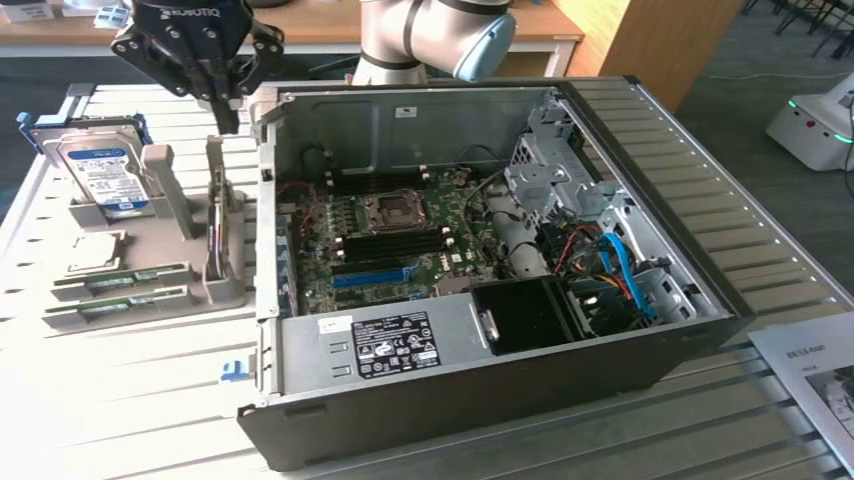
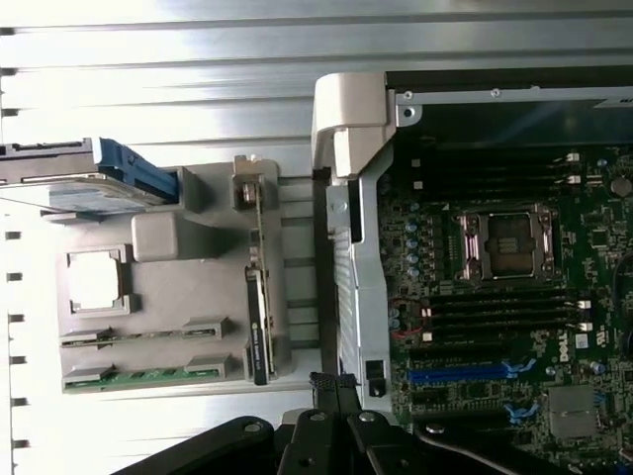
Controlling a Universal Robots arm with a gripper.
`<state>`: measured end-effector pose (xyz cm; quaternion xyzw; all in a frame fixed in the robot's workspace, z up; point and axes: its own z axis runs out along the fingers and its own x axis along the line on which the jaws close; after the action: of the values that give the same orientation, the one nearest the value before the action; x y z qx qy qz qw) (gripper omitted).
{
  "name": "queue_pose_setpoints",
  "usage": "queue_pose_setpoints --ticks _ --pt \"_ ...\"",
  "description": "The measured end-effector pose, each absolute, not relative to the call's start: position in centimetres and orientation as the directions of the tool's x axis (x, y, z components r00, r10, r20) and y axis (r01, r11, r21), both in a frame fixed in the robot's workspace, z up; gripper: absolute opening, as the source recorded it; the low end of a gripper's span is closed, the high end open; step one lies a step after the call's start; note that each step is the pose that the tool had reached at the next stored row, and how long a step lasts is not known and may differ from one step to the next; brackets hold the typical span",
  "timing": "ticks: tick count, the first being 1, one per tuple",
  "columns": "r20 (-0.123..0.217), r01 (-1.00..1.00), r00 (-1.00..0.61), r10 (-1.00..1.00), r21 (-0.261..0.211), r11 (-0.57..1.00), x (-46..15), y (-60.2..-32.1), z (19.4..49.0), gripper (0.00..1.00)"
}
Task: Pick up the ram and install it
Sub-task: 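Reach for the ram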
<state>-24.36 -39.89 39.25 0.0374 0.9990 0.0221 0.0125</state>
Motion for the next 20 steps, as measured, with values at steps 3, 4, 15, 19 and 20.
queue_pose_setpoints --ticks 3,4,15,19,20 --pt "-0.023 0.074 -0.997 0.075 0.045 0.996 -24.9 -39.9 39.2 0.13" --pt "-0.023 0.074 -0.997 0.075 0.045 0.996 -25.1 -39.9 39.2 0.13" --pt "-0.023 0.074 -0.997 0.075 0.045 0.996 -27.2 -39.9 39.2 0.13" --pt "-0.023 0.074 -0.997 0.075 0.045 0.996 -28.0 -39.9 39.2 0.13" --pt "-0.023 0.074 -0.997 0.075 0.045 0.996 -28.2 -39.9 39.2 0.13"
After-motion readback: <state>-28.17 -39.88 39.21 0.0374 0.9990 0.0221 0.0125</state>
